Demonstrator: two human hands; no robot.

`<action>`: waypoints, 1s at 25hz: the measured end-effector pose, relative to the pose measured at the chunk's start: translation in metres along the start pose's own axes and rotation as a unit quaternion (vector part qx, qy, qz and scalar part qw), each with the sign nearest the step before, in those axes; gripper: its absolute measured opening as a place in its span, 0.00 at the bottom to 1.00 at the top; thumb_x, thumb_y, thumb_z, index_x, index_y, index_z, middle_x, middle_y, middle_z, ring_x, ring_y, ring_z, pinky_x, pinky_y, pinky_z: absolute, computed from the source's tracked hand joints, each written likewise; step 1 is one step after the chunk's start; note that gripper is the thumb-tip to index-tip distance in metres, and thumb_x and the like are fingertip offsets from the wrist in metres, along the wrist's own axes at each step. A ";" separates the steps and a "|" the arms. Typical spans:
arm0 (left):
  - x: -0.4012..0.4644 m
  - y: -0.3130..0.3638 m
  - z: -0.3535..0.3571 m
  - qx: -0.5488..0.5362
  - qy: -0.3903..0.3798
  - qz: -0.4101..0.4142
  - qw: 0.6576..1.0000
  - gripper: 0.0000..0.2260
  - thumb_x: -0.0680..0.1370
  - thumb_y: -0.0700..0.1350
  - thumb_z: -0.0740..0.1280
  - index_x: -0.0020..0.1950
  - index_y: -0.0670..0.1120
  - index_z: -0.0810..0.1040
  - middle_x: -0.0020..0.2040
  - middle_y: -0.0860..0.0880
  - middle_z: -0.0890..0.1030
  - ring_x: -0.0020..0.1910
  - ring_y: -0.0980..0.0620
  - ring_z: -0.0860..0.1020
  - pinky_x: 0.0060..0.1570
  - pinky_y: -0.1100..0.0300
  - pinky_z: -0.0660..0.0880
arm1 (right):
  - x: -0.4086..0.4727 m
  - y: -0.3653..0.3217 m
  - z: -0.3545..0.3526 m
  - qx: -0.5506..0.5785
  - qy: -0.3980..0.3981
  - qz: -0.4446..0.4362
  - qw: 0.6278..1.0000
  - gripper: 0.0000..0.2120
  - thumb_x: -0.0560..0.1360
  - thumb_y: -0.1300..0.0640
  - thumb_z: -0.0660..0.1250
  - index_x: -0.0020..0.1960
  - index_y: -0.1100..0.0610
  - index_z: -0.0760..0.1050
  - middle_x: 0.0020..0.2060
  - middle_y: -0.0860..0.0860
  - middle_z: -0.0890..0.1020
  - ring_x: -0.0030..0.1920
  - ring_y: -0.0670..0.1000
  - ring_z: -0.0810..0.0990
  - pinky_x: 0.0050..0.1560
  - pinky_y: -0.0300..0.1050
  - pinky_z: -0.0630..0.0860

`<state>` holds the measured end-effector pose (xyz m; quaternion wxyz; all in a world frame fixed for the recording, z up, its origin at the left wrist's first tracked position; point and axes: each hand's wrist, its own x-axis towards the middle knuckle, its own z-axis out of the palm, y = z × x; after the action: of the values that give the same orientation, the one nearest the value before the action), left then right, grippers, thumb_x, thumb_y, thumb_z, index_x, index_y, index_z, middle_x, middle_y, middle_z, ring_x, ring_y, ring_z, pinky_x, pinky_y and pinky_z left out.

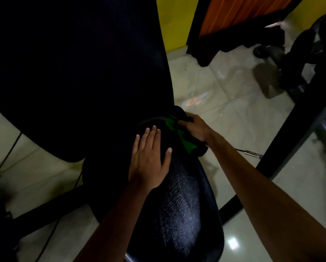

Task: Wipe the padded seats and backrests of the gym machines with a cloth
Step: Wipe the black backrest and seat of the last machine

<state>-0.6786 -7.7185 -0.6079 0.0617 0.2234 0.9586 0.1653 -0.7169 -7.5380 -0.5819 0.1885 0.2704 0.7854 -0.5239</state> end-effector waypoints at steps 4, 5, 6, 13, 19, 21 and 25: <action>0.002 0.002 -0.001 -0.002 0.000 -0.006 1.000 0.28 0.79 0.56 0.52 0.72 0.39 0.68 0.73 0.43 0.68 0.73 0.46 0.64 0.73 0.50 0.53 | -0.006 0.003 -0.023 0.030 -0.050 0.034 0.998 0.06 0.75 0.63 0.66 0.52 0.61 0.78 0.45 0.57 0.81 0.41 0.52 0.81 0.46 0.42 0.77; 0.002 0.002 -0.001 -0.001 0.005 -0.004 1.000 0.28 0.79 0.56 0.52 0.71 0.39 0.68 0.73 0.43 0.68 0.73 0.46 0.64 0.73 0.49 0.53 | 0.001 0.000 -0.020 0.005 -0.043 0.026 0.999 0.08 0.75 0.62 0.67 0.54 0.59 0.78 0.48 0.56 0.82 0.44 0.52 0.81 0.49 0.44 0.78; 0.002 0.002 0.000 0.000 0.008 -0.002 1.000 0.28 0.79 0.56 0.52 0.71 0.39 0.68 0.72 0.43 0.68 0.73 0.46 0.64 0.73 0.49 0.54 | 0.008 -0.002 -0.013 -0.032 -0.030 0.011 0.999 0.11 0.74 0.60 0.67 0.57 0.57 0.78 0.49 0.53 0.82 0.47 0.51 0.80 0.50 0.44 0.77; 0.002 0.002 0.001 -0.002 0.004 0.000 1.000 0.28 0.79 0.56 0.52 0.71 0.39 0.68 0.73 0.43 0.68 0.73 0.46 0.64 0.73 0.50 0.52 | -0.005 0.008 -0.016 0.049 -0.013 0.017 0.999 0.07 0.73 0.62 0.69 0.50 0.55 0.80 0.46 0.54 0.83 0.48 0.53 0.82 0.53 0.47 0.76; 0.002 0.001 0.001 -0.005 0.013 0.001 1.000 0.28 0.79 0.56 0.52 0.71 0.39 0.68 0.73 0.43 0.68 0.73 0.46 0.63 0.73 0.51 0.52 | 0.003 0.002 0.003 -0.023 0.040 -0.023 0.999 0.14 0.73 0.59 0.68 0.59 0.53 0.79 0.45 0.49 0.80 0.46 0.46 0.78 0.37 0.29 0.70; 0.004 -0.001 0.003 -0.009 0.013 0.000 1.000 0.28 0.79 0.56 0.52 0.72 0.40 0.68 0.73 0.43 0.68 0.73 0.46 0.63 0.74 0.51 0.51 | 0.003 -0.001 0.005 -0.011 0.042 -0.022 0.999 0.15 0.73 0.58 0.68 0.60 0.53 0.78 0.45 0.49 0.80 0.46 0.46 0.79 0.37 0.30 0.70; 0.002 0.001 0.002 -0.007 0.009 0.000 1.000 0.29 0.78 0.57 0.52 0.72 0.40 0.68 0.73 0.43 0.67 0.74 0.47 0.62 0.74 0.51 0.51 | -0.047 0.032 -0.012 0.018 0.055 -0.007 0.998 0.10 0.71 0.59 0.70 0.49 0.48 0.78 0.40 0.48 0.81 0.40 0.46 0.80 0.40 0.35 0.73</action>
<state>-0.6798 -7.7167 -0.6094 0.0548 0.2211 0.9580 0.1743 -0.6611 -7.5282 -0.5732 0.1367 0.2964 0.7868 -0.5238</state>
